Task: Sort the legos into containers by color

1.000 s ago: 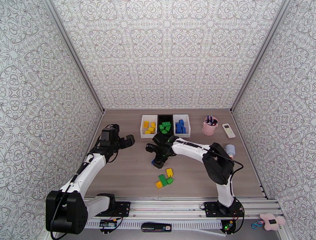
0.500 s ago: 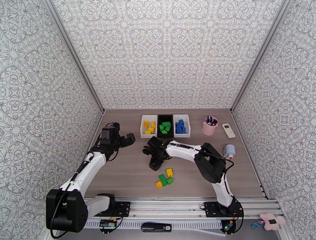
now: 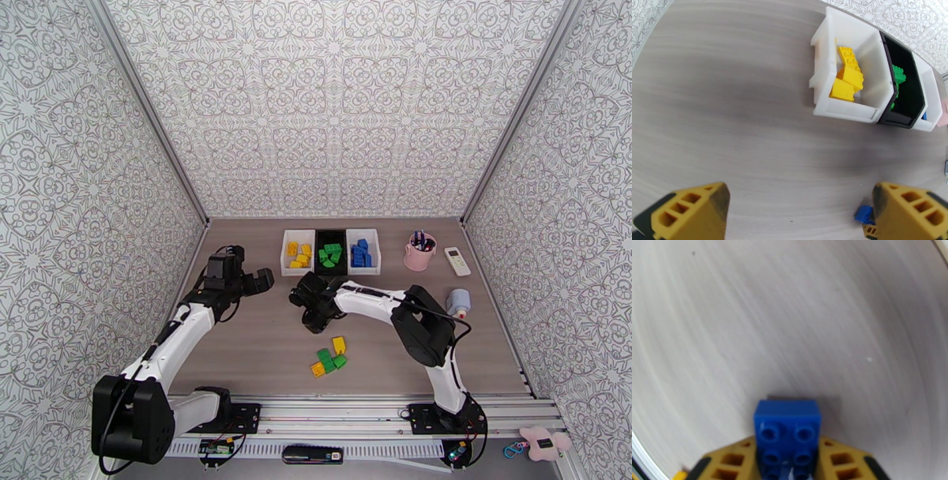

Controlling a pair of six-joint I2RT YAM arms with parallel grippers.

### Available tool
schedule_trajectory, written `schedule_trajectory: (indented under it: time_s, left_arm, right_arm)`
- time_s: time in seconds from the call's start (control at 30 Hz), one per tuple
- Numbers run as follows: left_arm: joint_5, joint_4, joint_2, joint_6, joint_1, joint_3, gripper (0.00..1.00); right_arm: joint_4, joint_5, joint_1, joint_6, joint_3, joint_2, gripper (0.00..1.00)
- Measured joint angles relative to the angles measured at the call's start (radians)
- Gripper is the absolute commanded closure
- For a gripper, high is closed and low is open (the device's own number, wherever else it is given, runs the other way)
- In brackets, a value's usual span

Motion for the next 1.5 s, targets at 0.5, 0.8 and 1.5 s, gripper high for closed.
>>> schedule_trajectory:
  time_s: [0.5,0.8,1.5]
  left_arm:
    - [0.125,0.192,-0.036,0.243,-0.230,-0.021,0.00]
    - [0.171,0.261,-0.037,0.372,-0.370,-0.042,0.00]
    - [0.211,0.200,-0.054,0.506,-0.470,-0.088,0.00]
  right_arm:
    - [0.313,0.138,-0.223,0.261,-0.194,-0.376,0.69]
    - [0.400,0.203,-0.415,0.319,-0.168,-0.292,0.70]
    - [0.371,0.172,-0.544,0.276,0.244,0.107,0.48]
